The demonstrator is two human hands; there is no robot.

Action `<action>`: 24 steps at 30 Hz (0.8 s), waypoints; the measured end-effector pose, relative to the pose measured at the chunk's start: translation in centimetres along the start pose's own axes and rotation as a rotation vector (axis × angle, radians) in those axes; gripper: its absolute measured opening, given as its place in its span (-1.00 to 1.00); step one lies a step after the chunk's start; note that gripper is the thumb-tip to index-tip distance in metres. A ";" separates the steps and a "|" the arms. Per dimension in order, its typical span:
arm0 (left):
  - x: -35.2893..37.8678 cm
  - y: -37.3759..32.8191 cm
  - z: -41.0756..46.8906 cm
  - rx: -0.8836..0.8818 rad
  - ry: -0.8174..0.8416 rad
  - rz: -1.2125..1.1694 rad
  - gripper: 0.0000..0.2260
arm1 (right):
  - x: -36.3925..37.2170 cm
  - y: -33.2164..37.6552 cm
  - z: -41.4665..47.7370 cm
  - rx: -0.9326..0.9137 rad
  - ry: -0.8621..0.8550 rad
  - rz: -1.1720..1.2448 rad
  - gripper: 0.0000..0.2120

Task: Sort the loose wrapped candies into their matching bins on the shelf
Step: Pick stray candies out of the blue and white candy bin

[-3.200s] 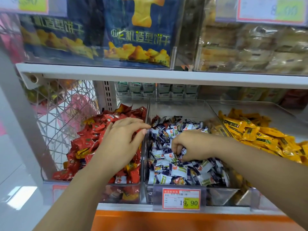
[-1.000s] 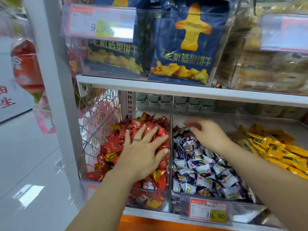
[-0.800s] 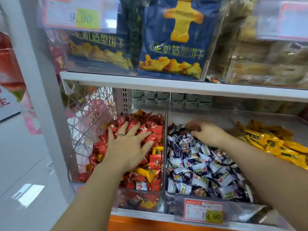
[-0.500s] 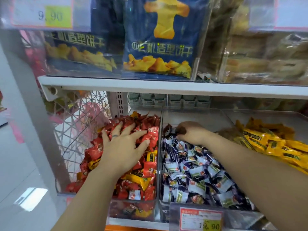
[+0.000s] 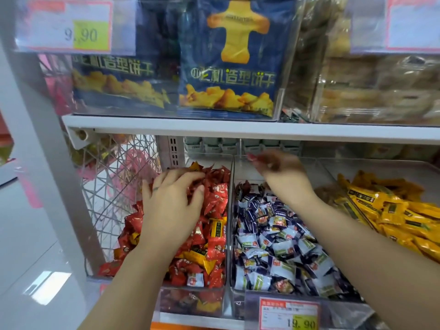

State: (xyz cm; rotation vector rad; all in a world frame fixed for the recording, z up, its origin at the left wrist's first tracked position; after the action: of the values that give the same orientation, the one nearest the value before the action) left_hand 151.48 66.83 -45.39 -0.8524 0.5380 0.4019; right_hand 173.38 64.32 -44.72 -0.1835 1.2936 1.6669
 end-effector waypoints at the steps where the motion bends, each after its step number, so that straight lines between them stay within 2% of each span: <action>1: -0.4 0.0 -0.1 -0.003 -0.049 -0.027 -0.76 | 0.4 1.6 -0.2 -0.053 0.051 0.042 -0.88; 3: -1.0 0.1 -0.3 -0.023 -0.109 -0.054 -0.72 | 1.7 3.7 -0.3 -0.130 0.183 0.073 -0.77; 5: -1.1 0.1 -0.6 -0.041 -0.098 -0.051 -0.69 | 2.3 3.3 0.5 -0.099 0.213 0.050 -0.72; 8: -0.6 0.3 -0.9 -0.037 -0.018 -0.048 -0.69 | 2.7 0.2 1.6 0.008 0.207 -0.111 -0.71; 10: -0.3 0.4 -0.8 -0.036 0.015 -0.028 -0.71 | 3.5 -1.8 2.0 0.056 0.260 -0.216 -0.67; 13: -0.4 0.5 -0.5 -0.046 0.006 -0.059 -0.72 | 5.1 -3.3 2.2 0.037 0.352 -0.321 -0.61; 19: -0.4 0.8 0.0 -0.041 0.006 -0.064 -0.74 | 7.3 -3.3 2.6 -0.041 0.475 -0.401 -0.61; 24: -0.3 1.0 -0.1 -0.061 0.014 -0.072 -0.74 | 7.7 -3.3 2.9 -0.088 0.444 -0.501 -0.74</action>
State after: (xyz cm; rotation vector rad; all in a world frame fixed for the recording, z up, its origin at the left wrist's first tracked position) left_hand 150.66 67.31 -45.82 -0.9314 0.5090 0.3484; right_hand 173.13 71.03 -50.43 -0.8970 1.3500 1.2845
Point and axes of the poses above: each hand's wrist, its own z-axis towards the middle knuckle, its own x-axis out of the palm, y = z × x, the point moved 6 cm from there along z, towards the middle knuckle, and after that the axes turned 12 degrees about -z, right-handed, at the moved point
